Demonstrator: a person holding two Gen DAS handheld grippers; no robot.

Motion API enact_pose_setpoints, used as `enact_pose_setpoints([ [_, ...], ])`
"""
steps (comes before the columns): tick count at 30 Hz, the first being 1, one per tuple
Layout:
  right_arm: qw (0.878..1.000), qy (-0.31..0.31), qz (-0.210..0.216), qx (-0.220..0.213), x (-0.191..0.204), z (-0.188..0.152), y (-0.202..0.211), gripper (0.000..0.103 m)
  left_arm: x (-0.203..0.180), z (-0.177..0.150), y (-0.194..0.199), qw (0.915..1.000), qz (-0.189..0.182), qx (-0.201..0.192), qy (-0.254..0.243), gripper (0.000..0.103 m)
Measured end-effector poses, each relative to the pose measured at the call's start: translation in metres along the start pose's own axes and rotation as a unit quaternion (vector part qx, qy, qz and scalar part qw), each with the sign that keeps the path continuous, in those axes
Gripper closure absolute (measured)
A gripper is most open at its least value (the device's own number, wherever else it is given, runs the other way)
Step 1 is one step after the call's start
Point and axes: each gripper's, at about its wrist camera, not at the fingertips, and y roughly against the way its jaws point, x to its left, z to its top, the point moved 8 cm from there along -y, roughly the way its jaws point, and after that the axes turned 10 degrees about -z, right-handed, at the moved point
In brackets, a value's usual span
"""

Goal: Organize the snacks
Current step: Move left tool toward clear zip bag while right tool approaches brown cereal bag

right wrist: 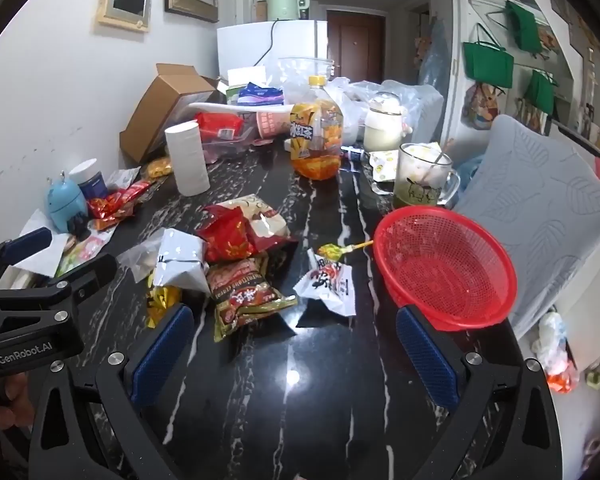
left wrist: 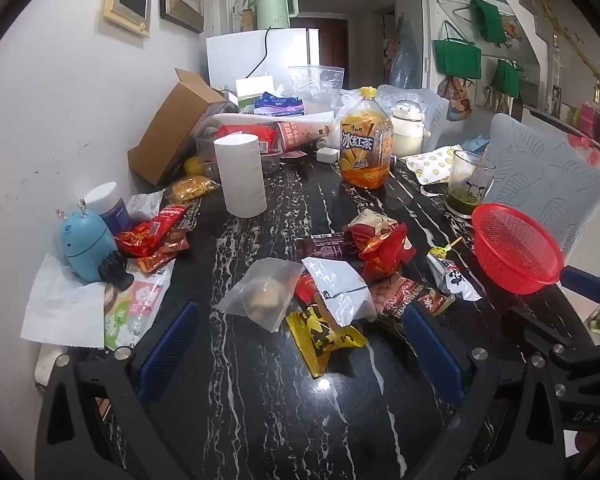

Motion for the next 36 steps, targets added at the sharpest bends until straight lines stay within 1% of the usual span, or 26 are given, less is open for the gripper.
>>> enact_pose_setpoints([
  [7, 1.000, 0.000, -0.001, 0.004, 0.000, -0.001, -0.003, 0.000, 0.001, 0.000, 0.000, 1.0000, 0.000, 0.002, 0.002, 0.000],
  [10, 1.000, 0.001, -0.001, 0.006, 0.000, -0.003, -0.004, 0.000, 0.007, -0.002, -0.002, 0.9999, -0.006, 0.011, 0.009, 0.000],
  [13, 1.000, 0.003, 0.000, 0.007, 0.000, -0.004, -0.005, 0.000, -0.001, -0.006, -0.002, 1.0000, 0.002, 0.002, 0.000, 0.000],
  [21, 1.000, 0.003, 0.000, 0.012, 0.001, -0.006, -0.007, 0.000, 0.000, -0.007, -0.002, 1.0000, 0.004, 0.000, 0.000, 0.000],
  [31, 1.000, 0.007, 0.007, 0.013, 0.005, -0.008, -0.007, 0.000, 0.002, -0.008, -0.002, 0.9999, -0.002, -0.009, 0.007, 0.000],
  [36, 1.000, 0.008, 0.012, 0.016, 0.008, -0.009, -0.009, 0.000, 0.004, -0.012, -0.001, 0.9999, -0.004, -0.004, 0.010, 0.000],
])
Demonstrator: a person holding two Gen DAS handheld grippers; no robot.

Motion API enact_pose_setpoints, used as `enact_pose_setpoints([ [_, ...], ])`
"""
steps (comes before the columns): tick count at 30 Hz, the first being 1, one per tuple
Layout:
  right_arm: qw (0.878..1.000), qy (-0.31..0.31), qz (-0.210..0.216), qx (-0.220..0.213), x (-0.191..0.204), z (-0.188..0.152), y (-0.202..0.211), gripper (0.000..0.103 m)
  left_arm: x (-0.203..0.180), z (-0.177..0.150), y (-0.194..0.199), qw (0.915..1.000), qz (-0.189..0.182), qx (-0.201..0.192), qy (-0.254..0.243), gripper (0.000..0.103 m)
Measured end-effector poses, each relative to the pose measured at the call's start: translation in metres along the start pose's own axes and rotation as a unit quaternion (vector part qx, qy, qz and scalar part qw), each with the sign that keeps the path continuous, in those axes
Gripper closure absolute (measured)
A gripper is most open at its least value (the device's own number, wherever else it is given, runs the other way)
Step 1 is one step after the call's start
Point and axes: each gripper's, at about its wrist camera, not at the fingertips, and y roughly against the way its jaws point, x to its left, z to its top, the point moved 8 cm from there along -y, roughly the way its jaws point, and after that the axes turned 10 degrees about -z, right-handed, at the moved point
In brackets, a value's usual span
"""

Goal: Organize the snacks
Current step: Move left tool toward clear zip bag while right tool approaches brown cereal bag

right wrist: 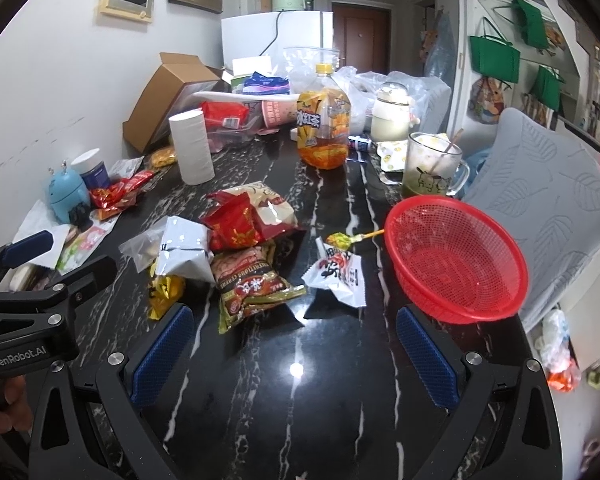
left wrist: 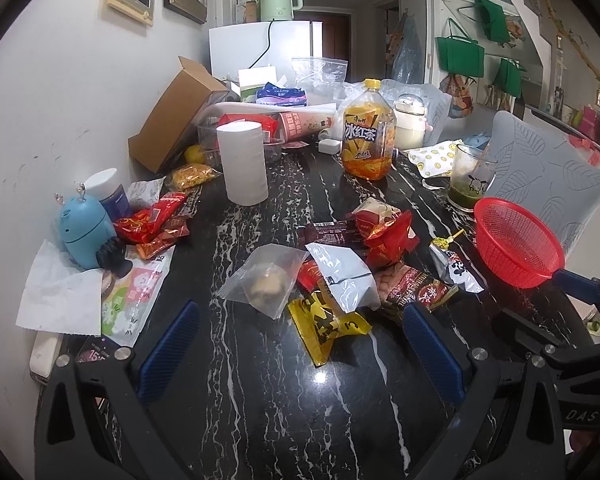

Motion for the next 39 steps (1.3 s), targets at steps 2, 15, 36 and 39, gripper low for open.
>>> enact_pose_setpoints([
  [2, 1.000, 0.001, 0.005, 0.001, 0.002, 0.000, -0.001, 0.000, 0.001, 0.001, 0.000, 1.0000, -0.004, -0.004, 0.007, 0.000],
  [15, 0.999, 0.012, 0.038, 0.006, 0.019, 0.007, -0.016, 0.000, 0.016, 0.009, -0.004, 0.9996, -0.010, -0.013, 0.025, 0.000],
  [36, 0.993, 0.053, 0.079, 0.070, 0.054, 0.013, -0.074, 0.000, 0.070, 0.010, -0.062, 0.9968, -0.009, 0.063, 0.048, 0.000],
  [39, 0.991, 0.061, 0.084, 0.086, 0.057, 0.010, -0.082, 0.000, 0.068, 0.010, -0.077, 0.9952, -0.030, 0.082, 0.044, 0.000],
])
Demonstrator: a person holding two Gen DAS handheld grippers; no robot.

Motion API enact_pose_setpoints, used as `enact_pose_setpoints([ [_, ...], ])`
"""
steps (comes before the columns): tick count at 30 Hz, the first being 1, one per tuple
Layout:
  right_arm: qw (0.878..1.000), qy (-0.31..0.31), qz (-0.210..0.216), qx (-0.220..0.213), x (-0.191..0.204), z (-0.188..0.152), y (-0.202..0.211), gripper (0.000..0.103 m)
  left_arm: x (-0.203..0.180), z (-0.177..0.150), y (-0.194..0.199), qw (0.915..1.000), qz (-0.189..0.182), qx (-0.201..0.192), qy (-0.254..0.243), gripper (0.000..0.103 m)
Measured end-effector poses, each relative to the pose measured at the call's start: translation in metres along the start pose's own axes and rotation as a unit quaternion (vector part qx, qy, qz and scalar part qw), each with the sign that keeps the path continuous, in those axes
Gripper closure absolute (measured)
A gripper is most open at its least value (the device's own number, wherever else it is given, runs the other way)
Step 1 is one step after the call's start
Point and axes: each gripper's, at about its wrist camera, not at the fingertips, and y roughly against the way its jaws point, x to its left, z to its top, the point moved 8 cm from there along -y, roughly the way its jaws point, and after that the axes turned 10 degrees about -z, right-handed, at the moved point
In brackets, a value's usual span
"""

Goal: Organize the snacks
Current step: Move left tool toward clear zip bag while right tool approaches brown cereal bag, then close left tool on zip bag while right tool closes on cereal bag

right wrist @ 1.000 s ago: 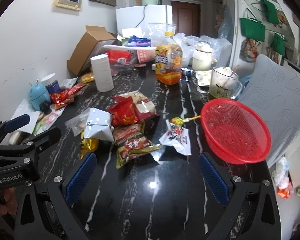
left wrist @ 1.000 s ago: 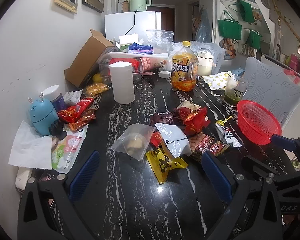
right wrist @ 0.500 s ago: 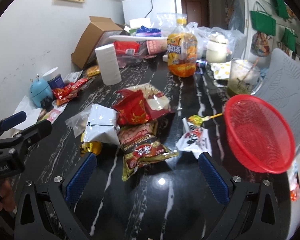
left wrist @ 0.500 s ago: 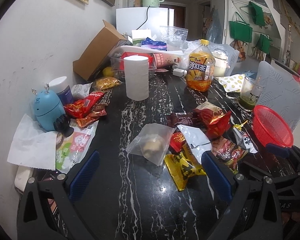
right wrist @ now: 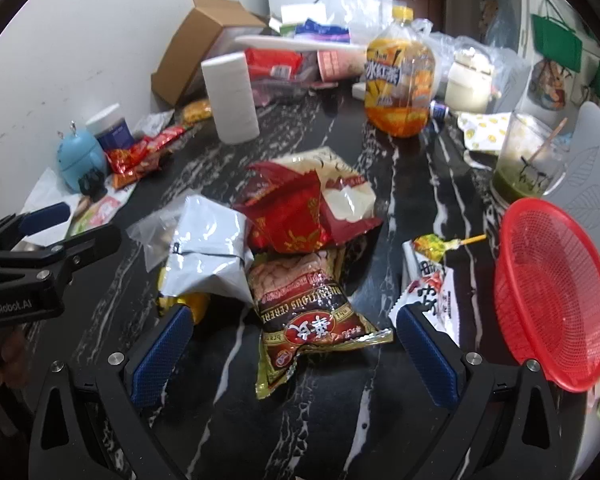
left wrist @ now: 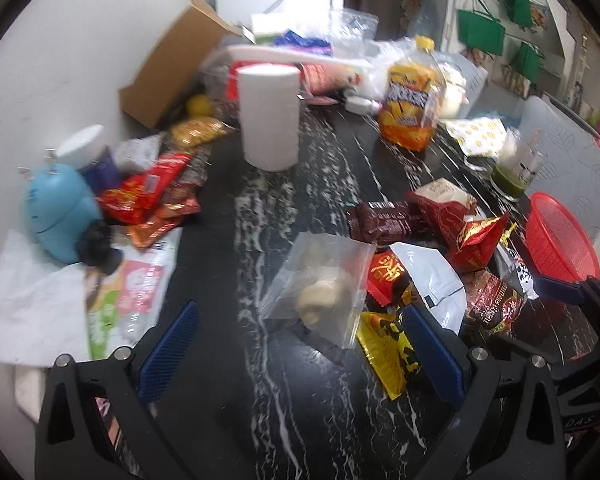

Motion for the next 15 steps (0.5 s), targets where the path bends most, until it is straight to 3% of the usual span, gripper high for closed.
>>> enact_pose_setpoints([
  [4, 1.000, 0.007, 0.013, 0.016, 0.001, -0.002, -0.009, 0.000, -0.003, 0.000, -0.018, 0.9993, -0.020, 0.032, -0.006, 0.000],
  [15, 0.998, 0.009, 0.033, 0.045, -0.001, 0.001, -0.032, 0.000, 0.008, 0.004, -0.066, 0.9957, -0.005, 0.090, -0.018, 0.000],
])
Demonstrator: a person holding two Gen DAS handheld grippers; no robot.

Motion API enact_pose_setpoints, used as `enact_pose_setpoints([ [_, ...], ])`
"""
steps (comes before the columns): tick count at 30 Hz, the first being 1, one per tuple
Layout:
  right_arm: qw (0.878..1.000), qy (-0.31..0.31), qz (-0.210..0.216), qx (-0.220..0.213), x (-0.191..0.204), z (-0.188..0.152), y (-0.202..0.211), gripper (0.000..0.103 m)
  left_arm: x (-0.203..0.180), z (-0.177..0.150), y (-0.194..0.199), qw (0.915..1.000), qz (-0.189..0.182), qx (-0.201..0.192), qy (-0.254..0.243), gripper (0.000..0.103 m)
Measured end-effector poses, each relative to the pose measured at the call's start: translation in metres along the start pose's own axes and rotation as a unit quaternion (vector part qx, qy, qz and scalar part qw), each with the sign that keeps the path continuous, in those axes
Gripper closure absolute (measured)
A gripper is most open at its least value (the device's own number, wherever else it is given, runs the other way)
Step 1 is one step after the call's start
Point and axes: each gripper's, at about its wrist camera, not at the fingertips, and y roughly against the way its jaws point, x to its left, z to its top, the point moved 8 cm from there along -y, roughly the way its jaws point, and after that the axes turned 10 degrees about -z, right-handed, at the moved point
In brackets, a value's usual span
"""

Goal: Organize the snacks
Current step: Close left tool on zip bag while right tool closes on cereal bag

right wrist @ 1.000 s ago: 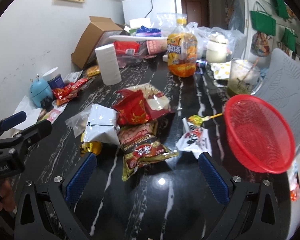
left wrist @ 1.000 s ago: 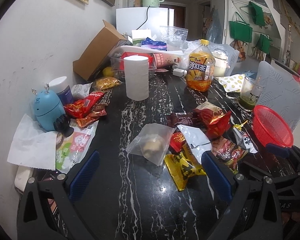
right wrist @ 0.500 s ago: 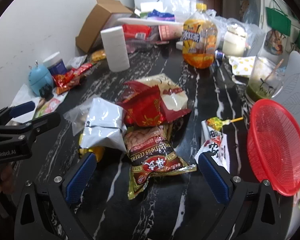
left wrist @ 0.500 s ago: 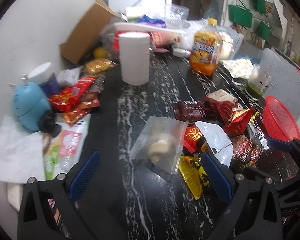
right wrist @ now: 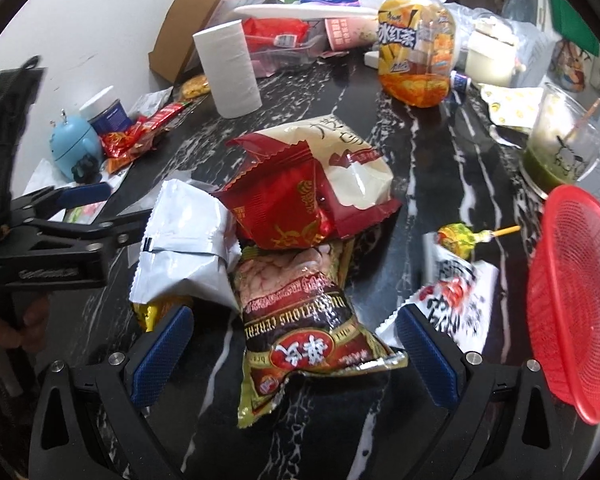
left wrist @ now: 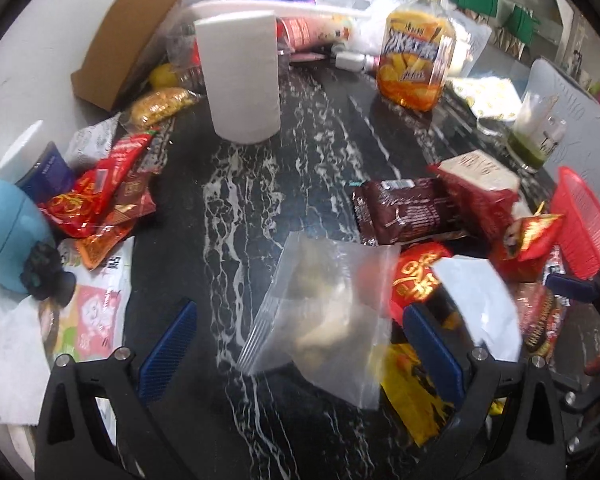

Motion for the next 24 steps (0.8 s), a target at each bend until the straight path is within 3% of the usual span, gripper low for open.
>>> enact_pose_setpoints([
  [4, 1.000, 0.011, 0.006, 0.012, 0.002, 0.000, -0.007, 0.000, 0.002, 0.001, -0.012, 0.9998, 0.004, 0.016, -0.013, 0.000],
  [10, 1.000, 0.005, 0.015, 0.026, 0.001, -0.003, -0.014, 0.002, 0.001, -0.001, -0.017, 0.9990, -0.039, 0.014, -0.015, 0.000],
  [11, 1.000, 0.006, 0.010, 0.025, 0.001, -0.002, -0.014, 0.003, 0.001, -0.002, -0.018, 0.9987, -0.047, 0.011, -0.016, 0.003],
  [14, 1.000, 0.007, -0.009, 0.023, -0.003, -0.002, -0.013, 0.015, -0.004, -0.004, -0.018, 0.9980, -0.057, 0.013, -0.023, 0.035],
  [15, 1.000, 0.007, -0.009, 0.023, -0.004, -0.003, -0.013, 0.018, -0.006, -0.004, -0.017, 0.9982, -0.051, 0.010, -0.032, 0.039],
  [18, 1.000, 0.004, -0.009, 0.017, -0.006, -0.005, -0.008, 0.027, -0.008, -0.009, -0.011, 0.9980, -0.046, 0.010, -0.042, 0.045],
  [24, 1.000, 0.009, -0.002, 0.000, 0.000, -0.017, 0.007, 0.040, -0.013, -0.033, 0.008, 0.9979, -0.044, 0.010, -0.046, 0.045],
])
